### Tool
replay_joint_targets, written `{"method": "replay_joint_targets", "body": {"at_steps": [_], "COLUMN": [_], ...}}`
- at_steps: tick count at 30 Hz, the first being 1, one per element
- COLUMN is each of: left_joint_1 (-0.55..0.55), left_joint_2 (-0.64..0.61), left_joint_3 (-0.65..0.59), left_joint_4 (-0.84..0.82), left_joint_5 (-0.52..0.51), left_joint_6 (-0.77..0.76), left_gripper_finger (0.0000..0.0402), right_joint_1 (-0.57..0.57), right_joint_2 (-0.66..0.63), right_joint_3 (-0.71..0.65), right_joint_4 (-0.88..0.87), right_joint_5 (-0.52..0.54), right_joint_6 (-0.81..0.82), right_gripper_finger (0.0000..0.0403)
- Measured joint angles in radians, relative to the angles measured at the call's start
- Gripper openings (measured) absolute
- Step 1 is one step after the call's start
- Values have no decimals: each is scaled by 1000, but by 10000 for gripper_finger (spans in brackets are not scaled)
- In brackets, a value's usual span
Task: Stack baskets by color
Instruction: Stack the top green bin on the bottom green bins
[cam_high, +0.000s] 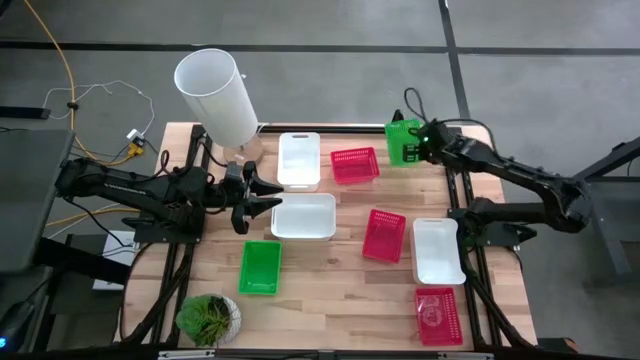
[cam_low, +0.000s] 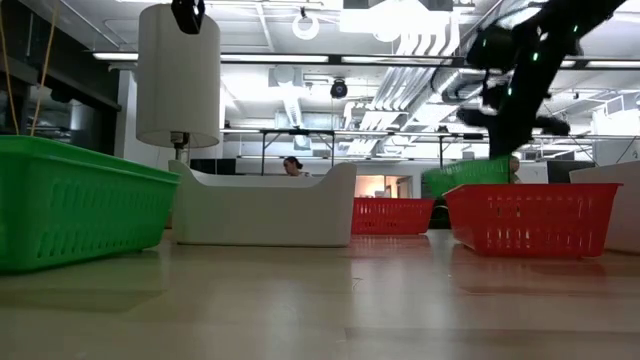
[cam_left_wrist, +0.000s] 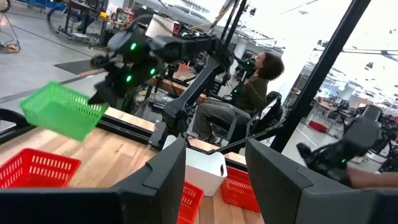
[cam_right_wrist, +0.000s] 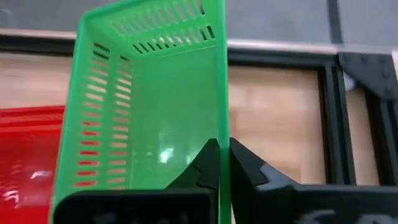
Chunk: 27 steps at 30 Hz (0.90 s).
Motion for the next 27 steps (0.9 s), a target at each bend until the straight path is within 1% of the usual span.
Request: {"method": "replay_joint_targets", "body": {"at_steps": [3, 6, 8, 12, 14, 20, 23, 27], "left_joint_1": [0, 0, 0, 0, 0, 0, 0, 0], "left_joint_2": [0, 0, 0, 0, 0, 0, 0, 0], "left_joint_3": [0, 0, 0, 0, 0, 0, 0, 0], "left_joint_4": [1, 1, 1, 3, 3, 4, 14, 29], "left_joint_5": [0, 0, 0, 0, 0, 0, 0, -2], "left_joint_6": [0, 0, 0, -18, -44, -49, -50, -53], "left_gripper_finger": [154, 154, 154, 154, 154, 154, 154, 154], "right_joint_1": [21, 66, 111, 225, 295, 501, 594, 694], "right_joint_2": [-60, -115, -137, -144, -140, -92, -35, 54], "right_joint_3": [63, 126, 165, 244, 266, 284, 284, 284], "right_joint_4": [-56, -106, -148, -259, -272, -250, -224, -163], "right_joint_5": [-22, -65, -91, -112, -113, -92, -93, -143], "right_joint_6": [-43, -66, -78, -42, -17, 98, 130, 133], "right_gripper_finger": [1, 1, 1, 1, 0, 0, 0, 0]}}
